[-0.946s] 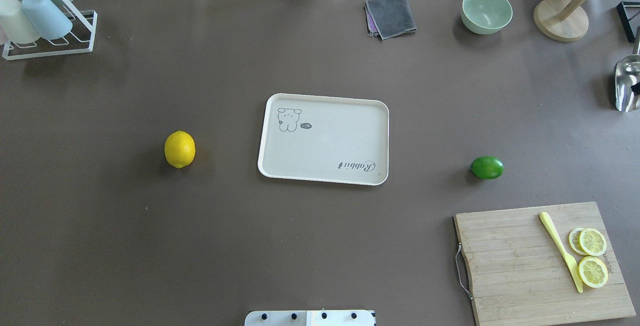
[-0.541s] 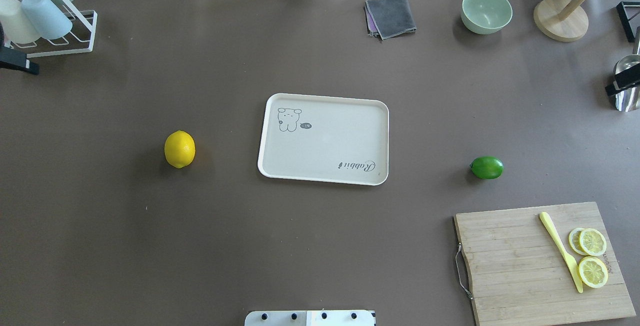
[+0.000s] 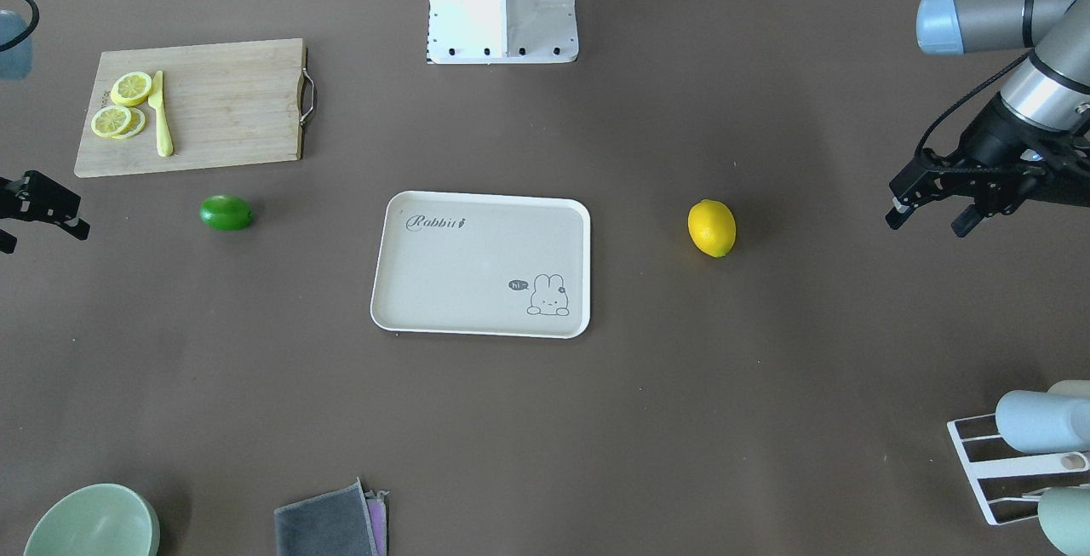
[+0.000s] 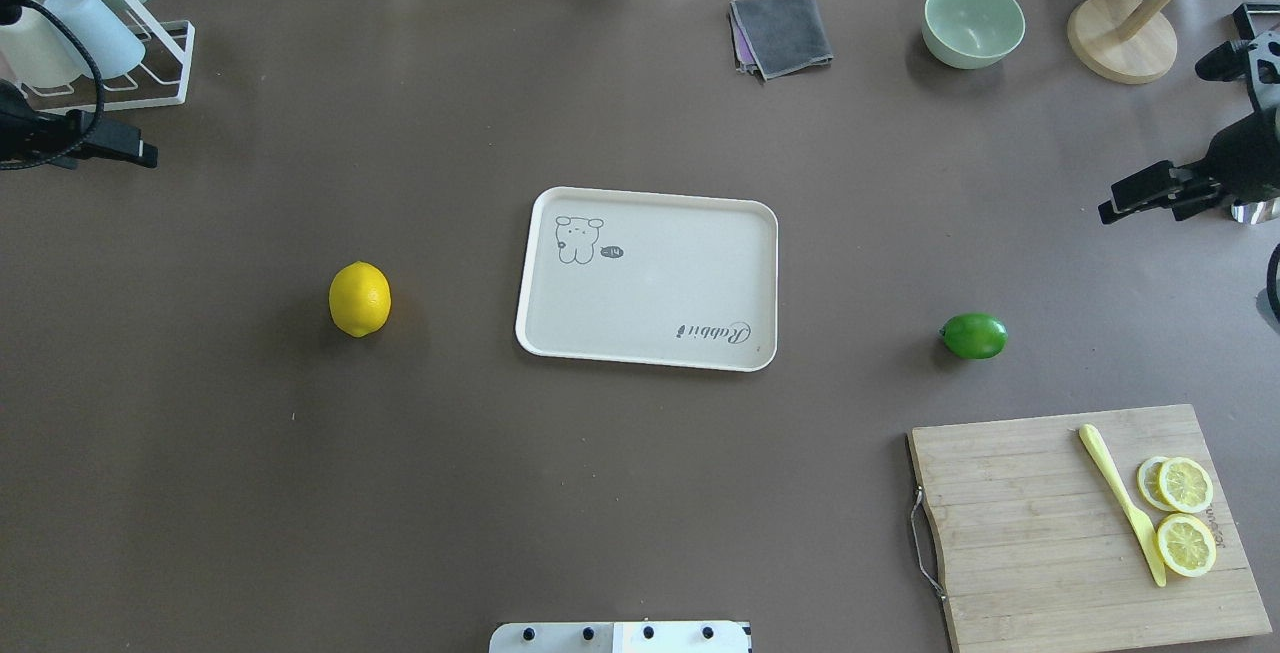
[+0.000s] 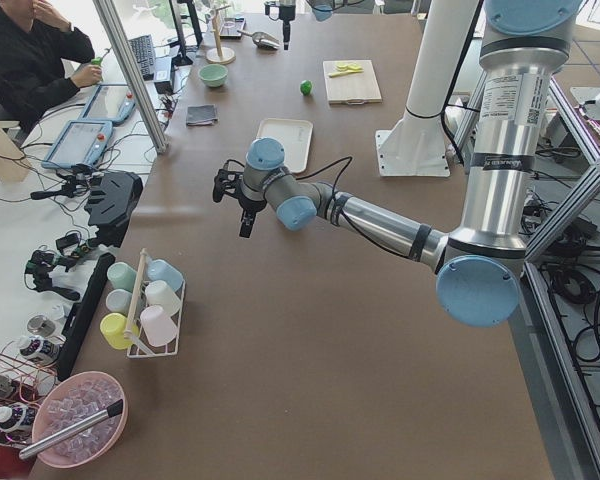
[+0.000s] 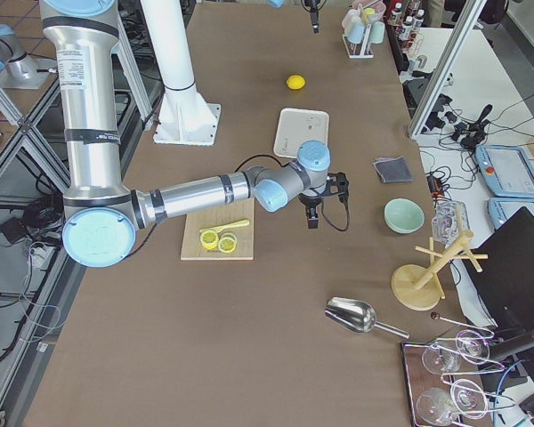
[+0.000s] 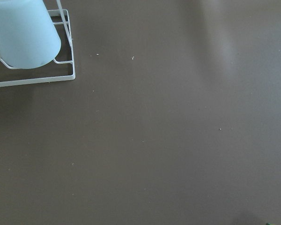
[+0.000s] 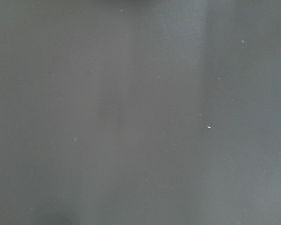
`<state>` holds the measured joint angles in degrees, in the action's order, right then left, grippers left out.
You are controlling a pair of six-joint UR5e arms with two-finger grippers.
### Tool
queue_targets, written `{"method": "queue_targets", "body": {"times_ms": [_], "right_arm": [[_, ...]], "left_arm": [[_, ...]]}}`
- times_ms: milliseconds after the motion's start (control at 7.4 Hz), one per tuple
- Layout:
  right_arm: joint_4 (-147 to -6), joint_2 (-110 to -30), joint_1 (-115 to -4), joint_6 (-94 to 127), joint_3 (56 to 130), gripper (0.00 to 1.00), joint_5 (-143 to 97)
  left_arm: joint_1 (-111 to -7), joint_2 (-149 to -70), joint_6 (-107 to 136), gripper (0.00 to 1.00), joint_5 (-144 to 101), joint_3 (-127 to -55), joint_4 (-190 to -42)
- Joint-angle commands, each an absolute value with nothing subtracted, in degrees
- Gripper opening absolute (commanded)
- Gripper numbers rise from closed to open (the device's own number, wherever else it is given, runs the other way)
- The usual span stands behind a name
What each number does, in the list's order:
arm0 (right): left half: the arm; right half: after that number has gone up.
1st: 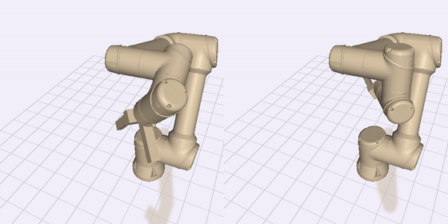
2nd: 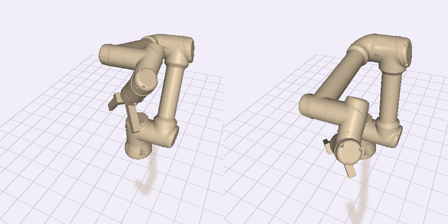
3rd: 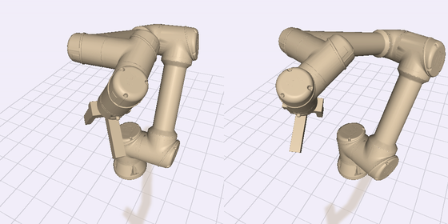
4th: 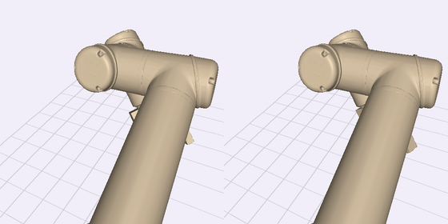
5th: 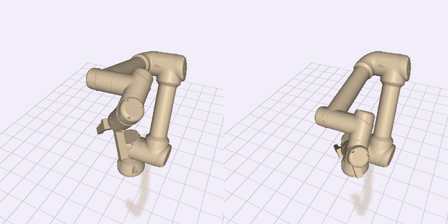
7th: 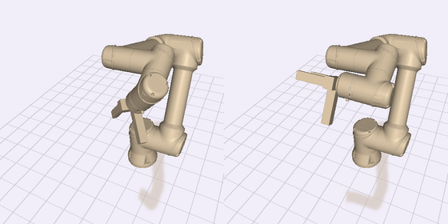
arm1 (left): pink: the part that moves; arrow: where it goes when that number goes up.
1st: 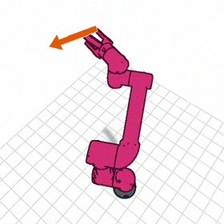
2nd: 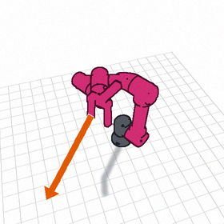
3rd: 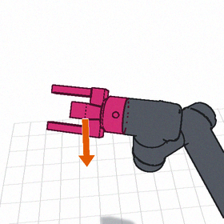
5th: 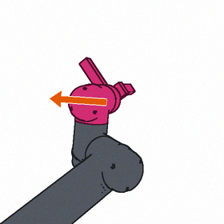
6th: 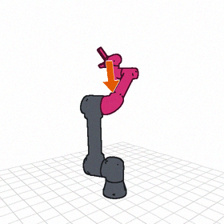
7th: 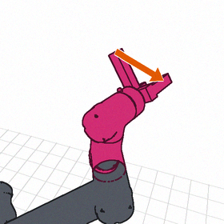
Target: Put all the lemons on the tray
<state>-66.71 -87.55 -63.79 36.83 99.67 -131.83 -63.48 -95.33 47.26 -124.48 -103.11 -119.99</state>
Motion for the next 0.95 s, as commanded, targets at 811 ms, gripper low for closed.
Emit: {"method": "queue_targets", "body": {"times_ms": [811], "right_arm": [[-63.10,-83.76,-46.33,51.77,100.90,1.00,-120.76]], "left_arm": [[-56.16,-97.73,55.46,0.98,-119.00,-103.27,-120.06]]}}
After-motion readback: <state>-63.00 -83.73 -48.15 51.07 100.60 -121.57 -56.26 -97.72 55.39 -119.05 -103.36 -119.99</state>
